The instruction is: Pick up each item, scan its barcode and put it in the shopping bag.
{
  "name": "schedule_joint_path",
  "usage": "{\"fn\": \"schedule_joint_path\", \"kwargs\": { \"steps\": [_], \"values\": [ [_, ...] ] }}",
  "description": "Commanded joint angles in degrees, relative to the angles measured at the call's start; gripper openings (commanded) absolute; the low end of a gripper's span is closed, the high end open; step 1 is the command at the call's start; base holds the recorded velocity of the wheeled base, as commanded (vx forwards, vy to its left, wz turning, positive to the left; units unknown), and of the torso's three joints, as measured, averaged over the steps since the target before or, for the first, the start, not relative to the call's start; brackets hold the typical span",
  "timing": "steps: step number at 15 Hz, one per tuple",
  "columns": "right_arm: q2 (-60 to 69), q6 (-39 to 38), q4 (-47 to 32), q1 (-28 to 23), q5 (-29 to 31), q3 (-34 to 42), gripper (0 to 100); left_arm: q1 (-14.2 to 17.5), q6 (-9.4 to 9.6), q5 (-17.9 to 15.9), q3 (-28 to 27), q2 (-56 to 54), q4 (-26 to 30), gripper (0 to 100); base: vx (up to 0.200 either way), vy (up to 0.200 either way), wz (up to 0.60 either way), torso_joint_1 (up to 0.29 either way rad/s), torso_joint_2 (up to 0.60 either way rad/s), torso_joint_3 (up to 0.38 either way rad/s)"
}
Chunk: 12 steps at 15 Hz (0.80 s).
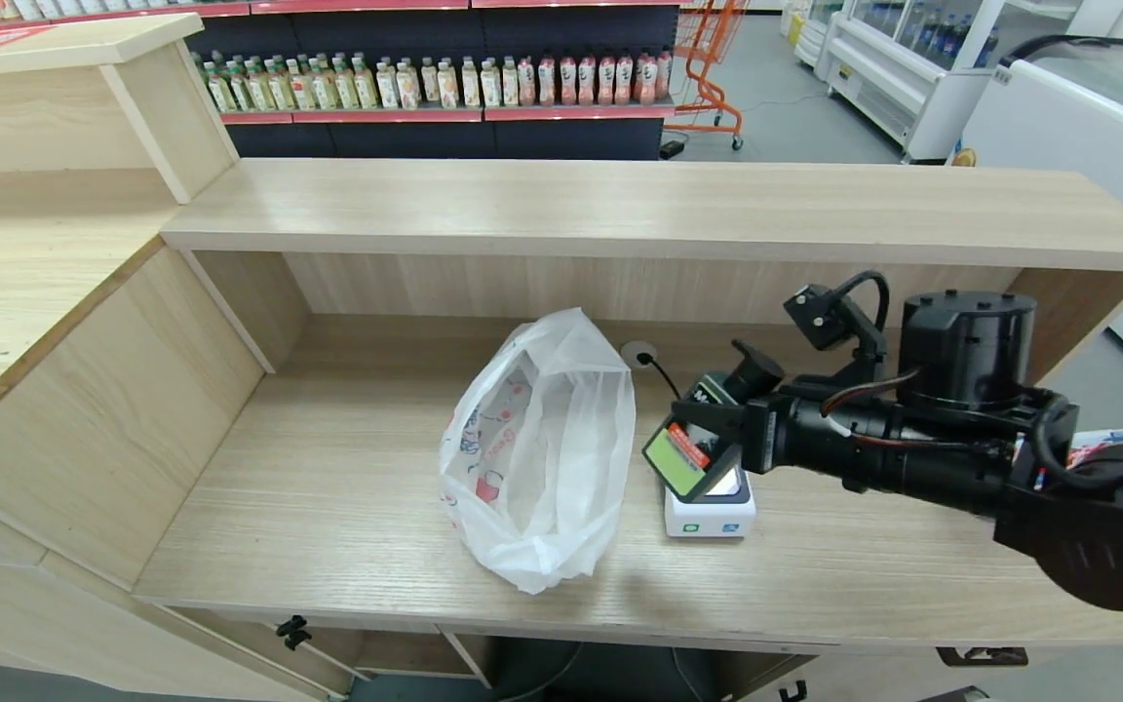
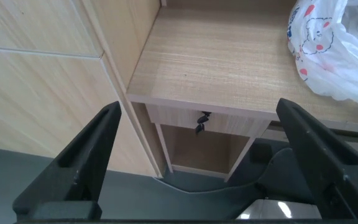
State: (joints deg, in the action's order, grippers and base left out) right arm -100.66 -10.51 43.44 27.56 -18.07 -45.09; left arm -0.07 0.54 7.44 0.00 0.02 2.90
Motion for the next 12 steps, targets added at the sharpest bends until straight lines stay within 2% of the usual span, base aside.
{"fn": "schedule_joint_path", "kwargs": {
  "steps": [1, 7, 12],
  "values": [
    [-8.41, 2.07, 5.87, 0.65, -0.39, -2.37, 0, -0.01, -0.01, 0.03, 0.0, -0.02, 0.0, 100, 0.0, 0.0, 0.0, 0.0, 0.0, 0.0],
    [-21.42, 5.85, 12.55, 4.25, -0.92, -9.66, 0, -0.01, -0.01, 0.03, 0.0, -0.02, 0.0, 100, 0.0, 0.0, 0.0, 0.0, 0.0, 0.0],
    [-28.98, 17.8, 12.64, 5.48, -0.83, -17.22, 0, -0.01, -0.01, 0.03, 0.0, -0.02, 0.0, 100, 0.0, 0.0, 0.0, 0.0, 0.0, 0.0]
  ]
}}
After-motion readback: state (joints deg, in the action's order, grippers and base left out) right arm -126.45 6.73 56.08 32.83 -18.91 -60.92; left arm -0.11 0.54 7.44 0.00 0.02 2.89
